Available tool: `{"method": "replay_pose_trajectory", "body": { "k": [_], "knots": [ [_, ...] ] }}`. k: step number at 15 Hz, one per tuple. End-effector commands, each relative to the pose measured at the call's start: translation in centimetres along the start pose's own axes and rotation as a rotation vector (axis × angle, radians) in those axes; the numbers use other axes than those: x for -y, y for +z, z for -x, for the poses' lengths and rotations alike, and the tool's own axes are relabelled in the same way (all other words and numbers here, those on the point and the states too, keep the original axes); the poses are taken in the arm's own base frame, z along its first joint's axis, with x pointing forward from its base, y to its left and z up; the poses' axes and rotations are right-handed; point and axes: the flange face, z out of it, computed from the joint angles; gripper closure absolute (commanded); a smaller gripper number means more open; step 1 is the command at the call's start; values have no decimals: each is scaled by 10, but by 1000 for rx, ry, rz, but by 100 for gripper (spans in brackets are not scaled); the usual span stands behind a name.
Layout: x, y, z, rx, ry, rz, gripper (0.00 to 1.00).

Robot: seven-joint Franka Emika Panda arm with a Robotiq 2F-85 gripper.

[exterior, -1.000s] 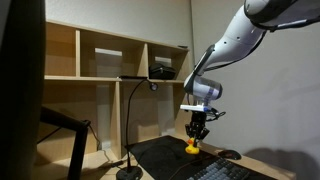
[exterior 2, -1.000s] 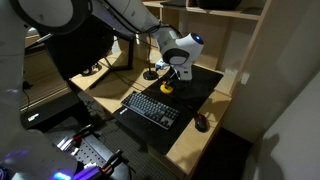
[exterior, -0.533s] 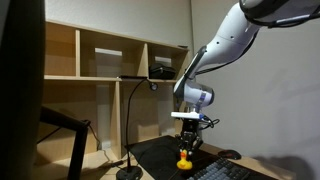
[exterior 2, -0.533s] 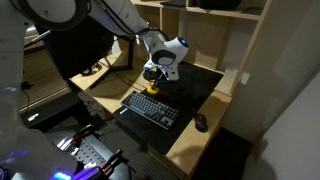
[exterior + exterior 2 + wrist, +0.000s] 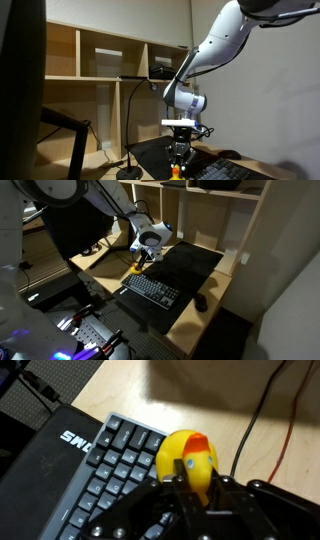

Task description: Move the rubber duck and the mouse to the left

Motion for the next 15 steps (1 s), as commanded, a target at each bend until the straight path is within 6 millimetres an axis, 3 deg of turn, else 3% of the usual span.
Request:
{"method": "replay_pose_trajectory", "body": {
  "k": [1, 4, 7, 13, 15],
  "knots": [
    [15, -2, 10, -68, -44, -52, 95],
    [43, -1, 28, -168, -108, -121, 95],
    [73, 16, 39, -287, -167, -152, 95],
    [89, 59, 30, -386, -181, -143, 95],
    [94, 63, 29, -398, -183, -140, 95]
  ]
}}
